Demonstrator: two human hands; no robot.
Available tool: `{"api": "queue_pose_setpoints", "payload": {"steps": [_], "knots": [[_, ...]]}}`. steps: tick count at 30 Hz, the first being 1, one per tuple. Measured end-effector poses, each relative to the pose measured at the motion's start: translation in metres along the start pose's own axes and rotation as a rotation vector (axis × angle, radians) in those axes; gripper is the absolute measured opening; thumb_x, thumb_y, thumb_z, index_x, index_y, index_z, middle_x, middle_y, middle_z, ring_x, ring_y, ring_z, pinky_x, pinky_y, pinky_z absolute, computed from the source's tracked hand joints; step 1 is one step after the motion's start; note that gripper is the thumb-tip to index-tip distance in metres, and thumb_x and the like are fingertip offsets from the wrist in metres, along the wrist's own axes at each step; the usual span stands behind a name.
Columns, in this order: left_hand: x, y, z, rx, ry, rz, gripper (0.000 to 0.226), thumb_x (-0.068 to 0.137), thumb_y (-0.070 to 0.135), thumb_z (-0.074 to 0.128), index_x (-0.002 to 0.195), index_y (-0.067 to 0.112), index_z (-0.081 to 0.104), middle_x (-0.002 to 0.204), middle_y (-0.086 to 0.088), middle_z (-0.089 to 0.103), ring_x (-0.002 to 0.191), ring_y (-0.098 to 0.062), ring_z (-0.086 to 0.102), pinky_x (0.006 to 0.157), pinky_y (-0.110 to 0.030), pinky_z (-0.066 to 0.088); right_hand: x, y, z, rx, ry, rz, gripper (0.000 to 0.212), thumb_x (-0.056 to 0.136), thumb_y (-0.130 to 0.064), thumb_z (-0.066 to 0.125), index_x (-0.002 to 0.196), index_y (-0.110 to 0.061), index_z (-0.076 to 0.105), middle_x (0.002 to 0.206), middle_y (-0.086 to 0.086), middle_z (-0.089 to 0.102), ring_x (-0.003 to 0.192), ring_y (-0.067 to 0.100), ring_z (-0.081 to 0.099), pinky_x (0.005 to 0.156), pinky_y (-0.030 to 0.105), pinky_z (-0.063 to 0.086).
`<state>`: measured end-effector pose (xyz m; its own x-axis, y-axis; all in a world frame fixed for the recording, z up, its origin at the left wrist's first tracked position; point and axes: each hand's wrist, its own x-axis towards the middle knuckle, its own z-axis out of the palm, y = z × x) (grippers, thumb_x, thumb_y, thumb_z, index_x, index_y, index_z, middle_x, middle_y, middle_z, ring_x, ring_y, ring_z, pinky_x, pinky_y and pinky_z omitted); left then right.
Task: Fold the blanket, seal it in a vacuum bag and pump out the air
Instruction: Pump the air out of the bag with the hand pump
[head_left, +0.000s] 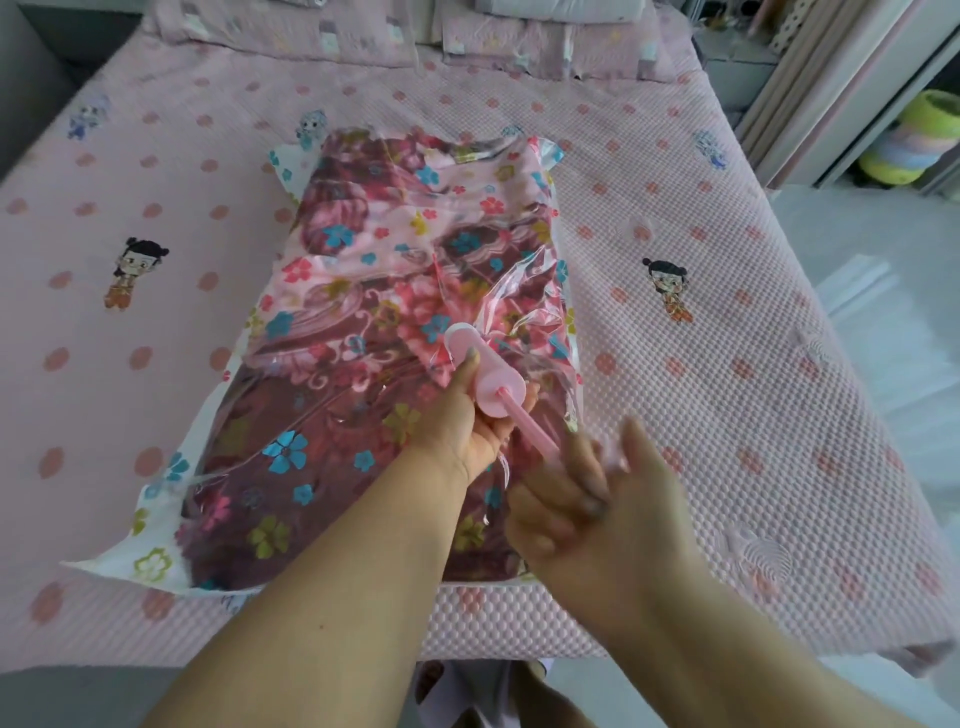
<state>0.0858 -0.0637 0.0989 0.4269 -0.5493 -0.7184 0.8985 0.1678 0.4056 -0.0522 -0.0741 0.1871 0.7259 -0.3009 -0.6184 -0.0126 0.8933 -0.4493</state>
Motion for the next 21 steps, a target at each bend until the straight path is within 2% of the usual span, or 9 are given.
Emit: {"api": "queue_pose_setpoints", "payload": {"steps": [2,4,7,9,11,13,16,19,21], "knots": [[0.004,-0.005,-0.001,-0.095,-0.019,0.019,0.048,0.092,0.031,0.062,0.128,0.001,0.050,0.089,-0.021,0.068,0.062,-0.031,0.071,0.049,-0.035,0.058,-0.011,-0.006,-0.008,0.027,-0.023,-0.020,0.064,0.081,-0.067,0.035,0.043,-0.015,0.034,0.042,-0.002,0.023,0.040,0.014,0.025,0.042,0.025,0.028],[0.007,-0.004,0.004,-0.068,0.003,0.017,0.052,0.091,0.037,0.061,0.126,-0.001,0.052,0.086,-0.021,0.067,0.062,-0.028,0.070,0.047,-0.031,0.056,0.005,-0.016,-0.004,0.107,0.038,-0.036,0.067,0.086,-0.067,0.029,0.043,-0.015,0.032,0.042,-0.003,0.023,0.040,0.014,0.024,0.043,0.024,0.027],[0.006,0.000,0.009,0.128,-0.081,-0.085,0.066,0.094,0.059,0.040,0.084,0.000,0.066,0.044,-0.005,0.056,0.028,-0.006,0.049,0.025,-0.011,0.033,0.050,-0.029,0.022,0.080,0.161,-0.049,0.062,0.094,-0.060,0.024,0.049,-0.017,0.027,0.046,-0.003,0.021,0.041,0.013,0.021,0.054,0.025,0.014],[0.005,0.003,0.009,0.150,-0.150,-0.132,0.079,0.093,0.065,0.028,0.061,0.004,0.067,0.035,0.000,0.045,0.021,-0.001,0.034,0.019,-0.011,0.020,0.062,-0.030,0.028,-0.028,0.199,-0.088,0.061,0.096,-0.059,0.022,0.052,-0.017,0.026,0.047,-0.002,0.021,0.042,0.013,0.022,0.058,0.026,0.011],[0.007,0.002,0.009,0.166,-0.091,-0.092,0.068,0.093,0.061,0.038,0.087,0.001,0.070,0.053,-0.008,0.057,0.035,-0.009,0.050,0.024,-0.012,0.031,0.044,-0.024,0.019,-0.055,0.108,-0.092,0.061,0.095,-0.060,0.024,0.051,-0.017,0.026,0.047,-0.002,0.020,0.045,0.013,0.019,0.054,0.026,0.015],[0.006,-0.003,0.007,0.000,-0.024,-0.027,0.054,0.093,0.045,0.055,0.123,0.000,0.056,0.088,-0.020,0.063,0.069,-0.026,0.064,0.041,-0.025,0.053,0.011,-0.018,-0.001,0.012,0.031,-0.011,0.066,0.091,-0.064,0.027,0.047,-0.015,0.029,0.045,-0.003,0.021,0.043,0.013,0.022,0.047,0.024,0.022],[0.008,-0.007,0.004,-0.121,-0.017,0.013,0.049,0.091,0.031,0.062,0.129,0.002,0.050,0.099,-0.023,0.064,0.087,-0.036,0.065,0.057,-0.039,0.060,-0.014,-0.016,-0.013,0.057,-0.027,-0.052,0.064,0.083,-0.067,0.038,0.044,-0.016,0.036,0.042,-0.002,0.026,0.040,0.015,0.029,0.042,0.028,0.031],[0.012,-0.009,0.009,-0.041,-0.015,-0.010,0.059,0.091,0.043,0.059,0.131,0.001,0.050,0.092,-0.020,0.067,0.074,-0.028,0.067,0.047,-0.030,0.056,0.014,-0.023,-0.003,0.161,0.068,-0.055,0.067,0.088,-0.066,0.028,0.044,-0.016,0.031,0.043,-0.003,0.022,0.040,0.013,0.023,0.044,0.023,0.023],[0.010,-0.008,0.009,0.097,-0.024,-0.058,0.076,0.090,0.058,0.051,0.139,0.001,0.044,0.065,-0.014,0.066,0.047,-0.015,0.063,0.036,-0.015,0.044,0.045,-0.028,0.015,0.099,0.168,-0.067,0.067,0.093,-0.064,0.022,0.048,-0.016,0.027,0.047,-0.003,0.019,0.045,0.013,0.018,0.052,0.025,0.015]]}}
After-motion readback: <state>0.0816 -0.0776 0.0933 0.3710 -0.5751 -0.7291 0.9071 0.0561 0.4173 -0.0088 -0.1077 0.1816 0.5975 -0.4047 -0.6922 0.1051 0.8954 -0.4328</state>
